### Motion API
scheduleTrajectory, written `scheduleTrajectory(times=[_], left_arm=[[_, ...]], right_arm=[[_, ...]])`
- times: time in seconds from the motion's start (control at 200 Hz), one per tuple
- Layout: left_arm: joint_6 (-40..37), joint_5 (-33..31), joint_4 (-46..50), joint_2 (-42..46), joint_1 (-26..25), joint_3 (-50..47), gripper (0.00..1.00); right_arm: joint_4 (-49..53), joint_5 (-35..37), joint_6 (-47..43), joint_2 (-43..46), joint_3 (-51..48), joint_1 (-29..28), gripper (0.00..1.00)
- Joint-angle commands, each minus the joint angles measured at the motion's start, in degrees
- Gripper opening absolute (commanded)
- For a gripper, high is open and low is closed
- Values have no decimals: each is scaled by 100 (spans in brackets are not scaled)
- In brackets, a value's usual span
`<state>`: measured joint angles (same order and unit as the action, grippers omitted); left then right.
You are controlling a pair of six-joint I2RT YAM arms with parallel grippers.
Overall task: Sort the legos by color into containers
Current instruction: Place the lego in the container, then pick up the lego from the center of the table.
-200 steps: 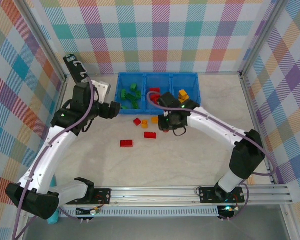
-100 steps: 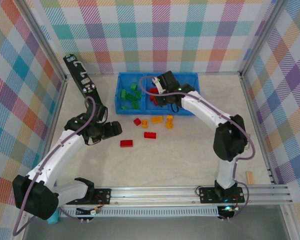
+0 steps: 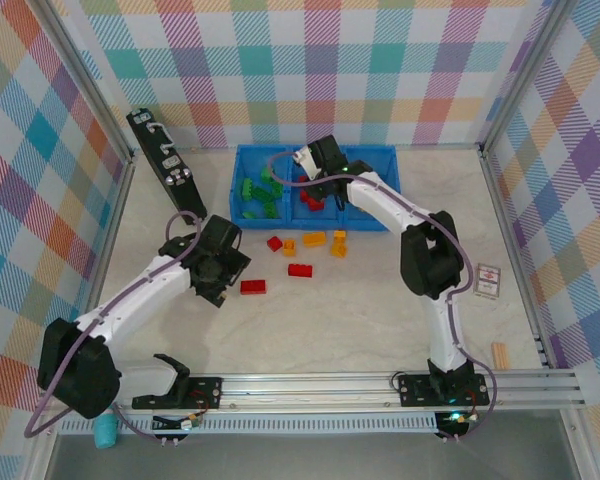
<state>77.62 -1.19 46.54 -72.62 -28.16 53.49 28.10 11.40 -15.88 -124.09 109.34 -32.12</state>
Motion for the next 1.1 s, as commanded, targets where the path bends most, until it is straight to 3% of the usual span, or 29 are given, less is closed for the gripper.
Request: scheduleTrajectory(times=[0.0, 0.17, 0.495, 0.74, 0.89, 1.095], left_arm=[[1002, -130, -146, -362, -200, 120, 82], [1412, -70, -469, -915, -395, 114, 82], [1466, -179, -977, -1729, -425, 242, 82], [1472, -192, -1051, -2102, -427, 238, 78], [1721, -164, -1161, -2194, -427, 56, 68], [1555, 114, -1059, -2411, -427, 28, 43]], right_arm=[[-242, -32, -263, -246, 248, 13, 24], [-269, -24, -431, -540, 419, 56, 26], [-270, -67, -486, -573, 452, 140, 50], [-287, -142, -443, -369, 454, 167, 55], [-313, -238, -381, -156, 439, 209, 56], [-150, -410, -155, 307, 328, 391, 57]])
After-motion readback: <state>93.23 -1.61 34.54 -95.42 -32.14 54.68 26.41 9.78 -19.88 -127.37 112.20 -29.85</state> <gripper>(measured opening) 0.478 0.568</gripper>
